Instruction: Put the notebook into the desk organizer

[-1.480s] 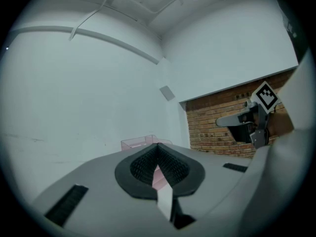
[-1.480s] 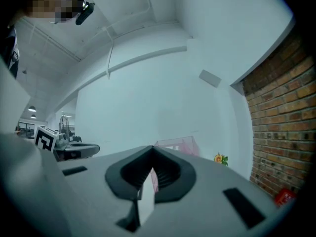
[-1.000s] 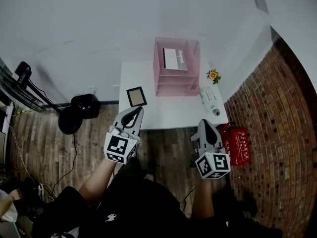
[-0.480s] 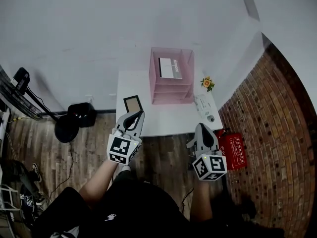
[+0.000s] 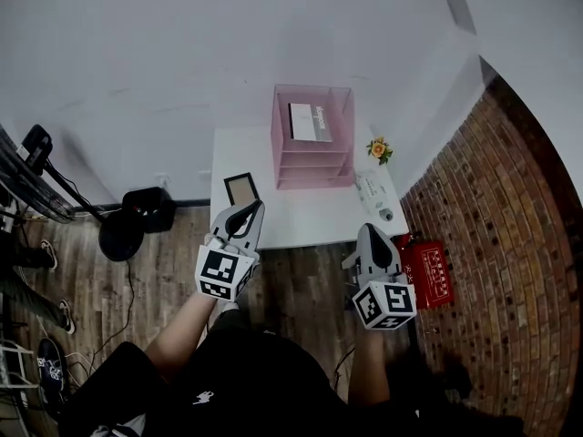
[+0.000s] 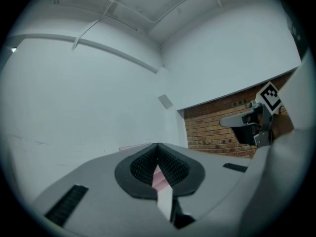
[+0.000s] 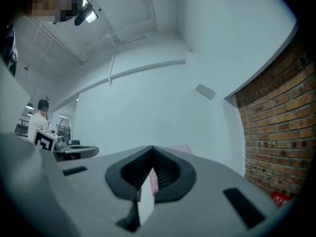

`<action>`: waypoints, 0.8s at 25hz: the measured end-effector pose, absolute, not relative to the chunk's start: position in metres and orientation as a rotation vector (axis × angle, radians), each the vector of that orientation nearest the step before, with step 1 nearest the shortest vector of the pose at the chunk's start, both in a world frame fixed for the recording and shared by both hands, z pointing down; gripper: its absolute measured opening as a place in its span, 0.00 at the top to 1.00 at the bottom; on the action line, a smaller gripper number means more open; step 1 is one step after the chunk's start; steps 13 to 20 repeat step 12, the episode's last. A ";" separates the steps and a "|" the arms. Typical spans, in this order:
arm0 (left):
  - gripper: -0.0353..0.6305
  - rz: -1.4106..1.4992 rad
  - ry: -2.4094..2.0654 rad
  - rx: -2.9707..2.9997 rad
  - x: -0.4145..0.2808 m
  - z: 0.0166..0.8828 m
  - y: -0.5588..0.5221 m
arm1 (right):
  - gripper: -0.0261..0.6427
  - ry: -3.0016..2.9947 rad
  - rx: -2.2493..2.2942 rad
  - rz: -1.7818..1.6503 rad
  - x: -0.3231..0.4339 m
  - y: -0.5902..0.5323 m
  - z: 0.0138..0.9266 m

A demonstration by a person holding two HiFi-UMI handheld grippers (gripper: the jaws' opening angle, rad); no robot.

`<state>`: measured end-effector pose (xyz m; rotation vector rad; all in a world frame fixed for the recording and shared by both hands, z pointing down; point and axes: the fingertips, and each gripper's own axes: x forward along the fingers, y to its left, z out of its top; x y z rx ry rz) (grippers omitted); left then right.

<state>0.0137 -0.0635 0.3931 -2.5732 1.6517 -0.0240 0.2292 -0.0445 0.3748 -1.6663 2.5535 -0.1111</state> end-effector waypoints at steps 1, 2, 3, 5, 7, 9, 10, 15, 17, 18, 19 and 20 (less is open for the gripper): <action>0.94 -0.023 1.652 -2.573 0.014 0.393 -0.064 | 0.96 2.556 -1.666 -0.112 0.229 -0.045 0.375; 0.94 -0.023 1.653 -2.573 0.014 0.393 -0.065 | 0.96 2.558 -1.665 -0.112 0.229 -0.045 0.376; 0.94 -0.022 1.652 -2.574 0.015 0.393 -0.065 | 0.96 2.560 -1.664 -0.111 0.230 -0.046 0.376; 0.94 -0.016 1.651 -2.576 0.016 0.392 -0.067 | 0.96 2.563 -1.665 -0.111 0.231 -0.047 0.377; 0.94 -0.016 1.650 -2.582 0.018 0.393 -0.069 | 0.96 2.564 -1.668 -0.113 0.232 -0.050 0.378; 0.94 -0.024 1.645 -2.584 0.020 0.394 -0.072 | 0.96 2.563 -1.672 -0.112 0.233 -0.053 0.379; 0.94 -0.028 1.642 -2.584 0.020 0.394 -0.074 | 0.96 2.562 -1.675 -0.111 0.233 -0.055 0.379; 0.94 -0.037 1.637 -2.583 0.021 0.395 -0.078 | 0.96 2.561 -1.678 -0.108 0.233 -0.059 0.379; 0.94 -0.037 1.637 -2.583 0.021 0.395 -0.078 | 0.96 2.561 -1.678 -0.108 0.233 -0.059 0.379; 0.94 -0.037 1.637 -2.583 0.021 0.395 -0.078 | 0.96 2.561 -1.678 -0.108 0.233 -0.059 0.379; 0.94 -0.037 1.637 -2.583 0.021 0.395 -0.078 | 0.96 2.561 -1.678 -0.108 0.233 -0.059 0.379; 0.94 -0.037 1.637 -2.583 0.021 0.395 -0.078 | 0.96 2.561 -1.678 -0.108 0.233 -0.059 0.379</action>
